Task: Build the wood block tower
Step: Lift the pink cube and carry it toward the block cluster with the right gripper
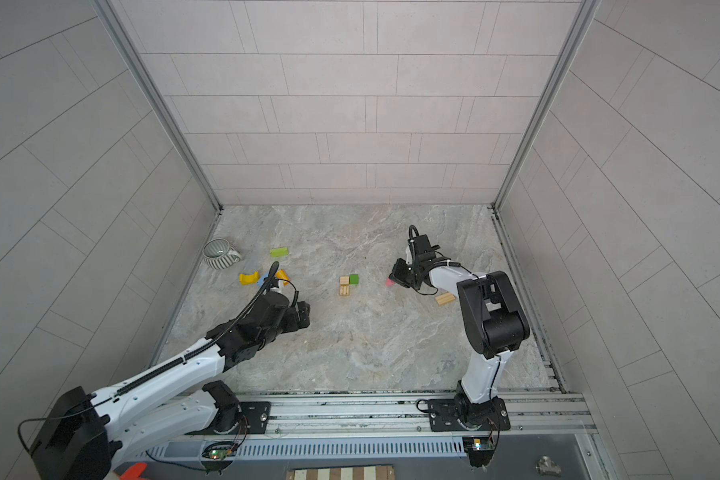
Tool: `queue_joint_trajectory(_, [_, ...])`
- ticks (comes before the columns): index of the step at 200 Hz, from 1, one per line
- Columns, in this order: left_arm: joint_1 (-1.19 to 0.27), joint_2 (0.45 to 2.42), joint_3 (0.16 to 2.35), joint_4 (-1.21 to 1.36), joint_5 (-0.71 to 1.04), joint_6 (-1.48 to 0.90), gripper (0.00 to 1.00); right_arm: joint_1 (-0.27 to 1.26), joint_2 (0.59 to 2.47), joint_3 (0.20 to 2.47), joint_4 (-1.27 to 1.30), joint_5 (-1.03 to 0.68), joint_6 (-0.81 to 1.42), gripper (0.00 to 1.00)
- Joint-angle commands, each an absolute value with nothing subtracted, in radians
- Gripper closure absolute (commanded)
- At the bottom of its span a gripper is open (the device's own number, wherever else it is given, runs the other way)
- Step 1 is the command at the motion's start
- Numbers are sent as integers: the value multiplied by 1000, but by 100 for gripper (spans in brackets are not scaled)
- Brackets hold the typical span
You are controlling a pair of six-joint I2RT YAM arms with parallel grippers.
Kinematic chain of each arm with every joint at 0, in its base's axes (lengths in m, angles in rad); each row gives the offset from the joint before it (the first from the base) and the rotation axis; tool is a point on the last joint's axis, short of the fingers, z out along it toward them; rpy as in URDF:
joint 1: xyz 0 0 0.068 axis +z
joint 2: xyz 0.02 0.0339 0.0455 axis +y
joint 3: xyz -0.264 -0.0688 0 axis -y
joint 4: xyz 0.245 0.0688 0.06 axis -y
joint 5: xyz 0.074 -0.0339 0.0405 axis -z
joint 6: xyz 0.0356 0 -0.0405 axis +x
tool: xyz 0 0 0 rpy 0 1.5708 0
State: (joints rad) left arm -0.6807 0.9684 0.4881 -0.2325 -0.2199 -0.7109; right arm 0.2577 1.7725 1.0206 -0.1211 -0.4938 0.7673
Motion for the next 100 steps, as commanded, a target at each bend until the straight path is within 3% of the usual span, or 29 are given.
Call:
queue_joint_trajectory(1, [-675,932,467,-284,-256,-719,0,313,1749,1022,-43,-568,769,98])
queue_joint_trajectory(100, [-670,931,464,-300,-270,-719,0,382,1866,1054,-4,-619,732,95])
